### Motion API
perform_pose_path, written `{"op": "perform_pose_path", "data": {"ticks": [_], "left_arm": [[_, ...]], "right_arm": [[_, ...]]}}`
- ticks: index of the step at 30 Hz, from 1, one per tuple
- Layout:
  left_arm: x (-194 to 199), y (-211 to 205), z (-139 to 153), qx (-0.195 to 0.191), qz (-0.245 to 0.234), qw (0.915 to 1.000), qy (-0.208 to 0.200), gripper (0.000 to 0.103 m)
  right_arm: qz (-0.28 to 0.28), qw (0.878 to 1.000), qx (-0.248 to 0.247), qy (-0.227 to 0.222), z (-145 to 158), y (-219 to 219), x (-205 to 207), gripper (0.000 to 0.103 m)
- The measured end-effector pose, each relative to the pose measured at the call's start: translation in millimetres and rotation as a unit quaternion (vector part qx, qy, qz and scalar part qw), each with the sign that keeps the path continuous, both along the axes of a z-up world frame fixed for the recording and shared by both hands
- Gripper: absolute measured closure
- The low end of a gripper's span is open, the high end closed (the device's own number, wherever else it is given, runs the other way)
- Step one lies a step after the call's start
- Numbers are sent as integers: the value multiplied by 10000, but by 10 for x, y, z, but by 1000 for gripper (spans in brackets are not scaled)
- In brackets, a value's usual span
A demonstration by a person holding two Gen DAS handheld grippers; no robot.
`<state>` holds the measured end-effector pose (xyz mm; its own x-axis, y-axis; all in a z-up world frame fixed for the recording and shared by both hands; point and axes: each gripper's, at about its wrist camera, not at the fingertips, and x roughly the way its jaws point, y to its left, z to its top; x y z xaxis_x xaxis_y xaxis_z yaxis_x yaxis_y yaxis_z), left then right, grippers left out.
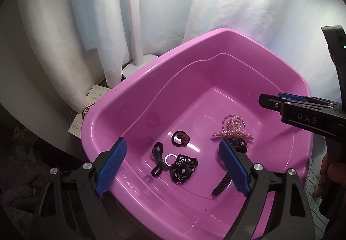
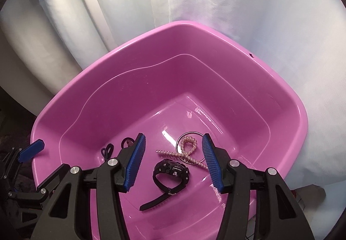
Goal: Organize jewelry
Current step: 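Lower both held items into the tub and open both tools, then withdraw both tools from the tub back over the table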
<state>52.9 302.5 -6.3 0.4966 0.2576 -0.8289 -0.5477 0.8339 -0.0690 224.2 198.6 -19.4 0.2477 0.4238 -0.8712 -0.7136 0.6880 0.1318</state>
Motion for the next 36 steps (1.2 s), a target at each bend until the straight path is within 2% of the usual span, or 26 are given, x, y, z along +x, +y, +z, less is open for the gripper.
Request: {"op": "perform_pose_path", "data": {"ticks": [11, 22, 28, 36], "left_arm": [[-39, -37, 103, 71, -39, 9999, -110, 17], [-128, -57, 221, 177, 72, 9995, -245, 11], [-190, -95, 278, 200, 123, 9992, -329, 9], [-309, -231, 358, 220, 91, 9987, -459, 8]], "right_arm": [[-9, 9999, 63, -93, 42, -47, -36, 45], [18, 9994, 327, -133, 210, -205, -145, 36], [7, 9988, 472, -93, 263, -301, -222, 36], [-70, 9968, 780, -154, 382, -589, -442, 34]]}}
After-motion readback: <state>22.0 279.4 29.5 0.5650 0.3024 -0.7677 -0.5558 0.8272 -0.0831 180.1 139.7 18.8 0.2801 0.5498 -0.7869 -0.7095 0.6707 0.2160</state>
